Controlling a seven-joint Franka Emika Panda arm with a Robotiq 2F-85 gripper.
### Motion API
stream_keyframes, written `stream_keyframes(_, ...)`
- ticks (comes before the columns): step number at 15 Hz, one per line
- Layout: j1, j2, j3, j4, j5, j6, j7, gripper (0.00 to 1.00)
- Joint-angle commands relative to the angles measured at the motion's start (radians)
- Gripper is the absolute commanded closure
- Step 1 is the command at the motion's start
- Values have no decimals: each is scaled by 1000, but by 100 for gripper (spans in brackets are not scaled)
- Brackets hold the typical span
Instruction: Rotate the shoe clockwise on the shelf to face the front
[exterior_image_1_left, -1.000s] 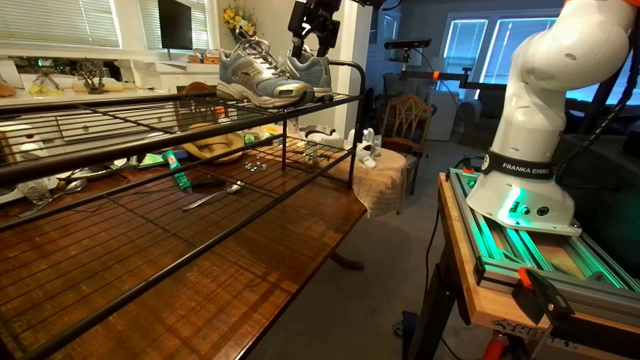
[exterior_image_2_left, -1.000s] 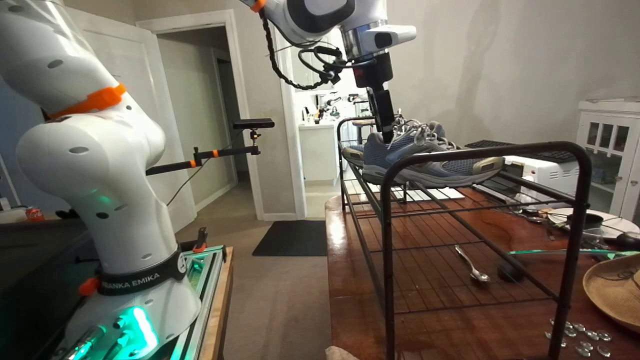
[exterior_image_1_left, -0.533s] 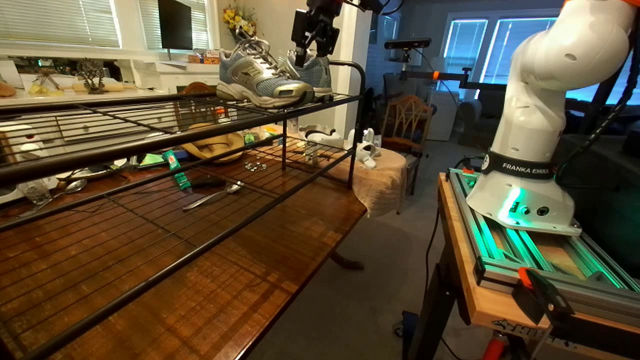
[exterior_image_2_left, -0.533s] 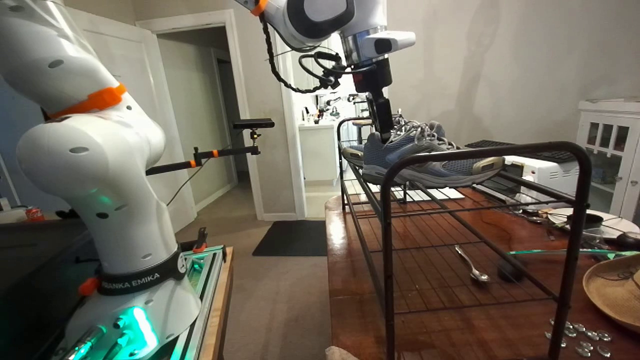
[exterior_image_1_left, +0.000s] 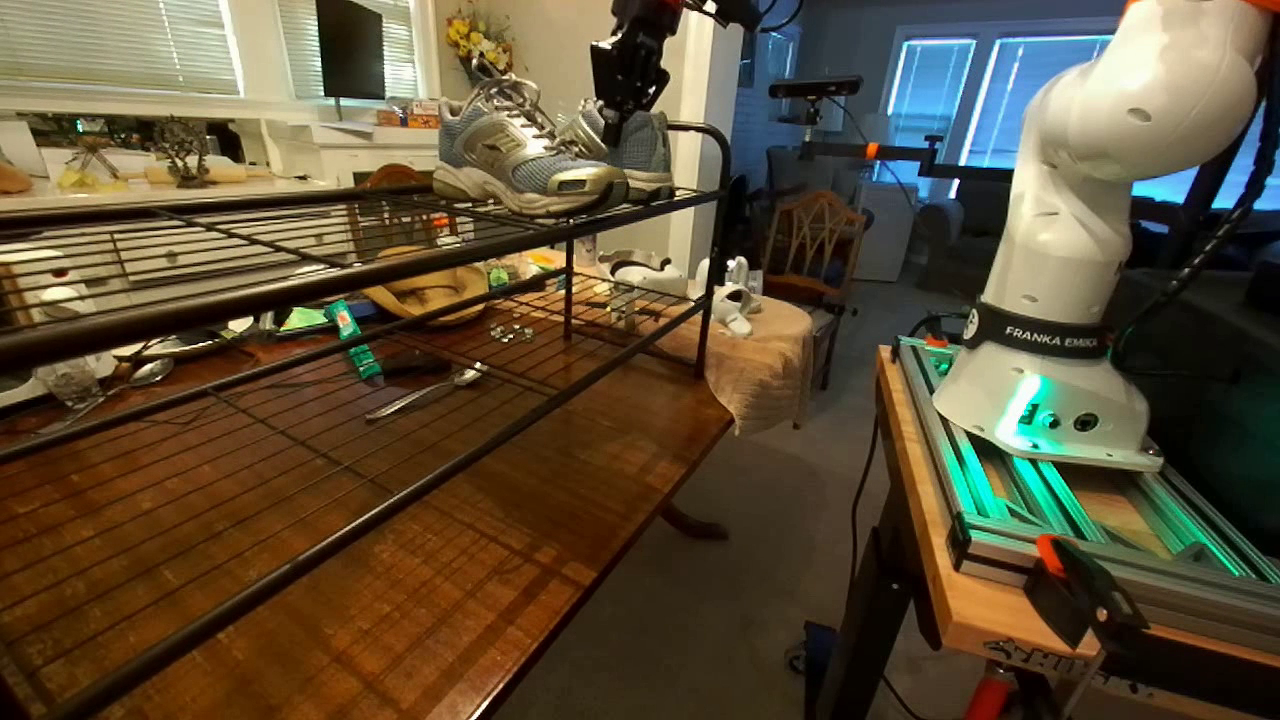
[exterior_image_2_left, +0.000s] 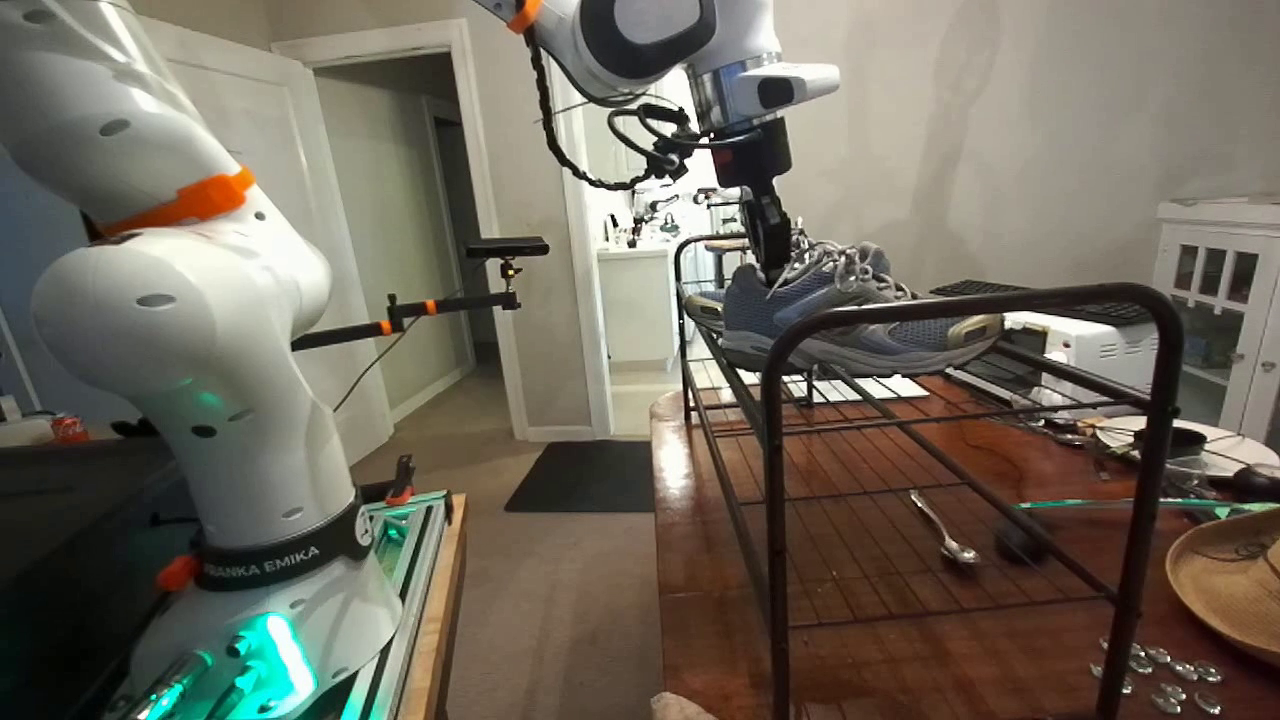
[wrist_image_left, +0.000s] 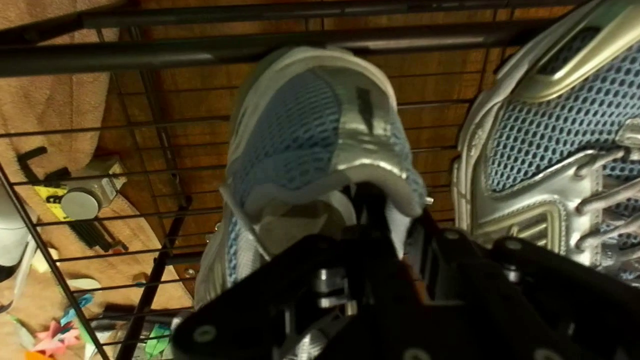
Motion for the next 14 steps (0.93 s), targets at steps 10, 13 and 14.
stream_keyframes(10,-66,54,86,131,-244,-222,374,98)
stream_keyframes(13,-54,54,101,152,-241,-280,478,98)
stream_keyframes(14,-51,55,106,156,-244,-278,511,98)
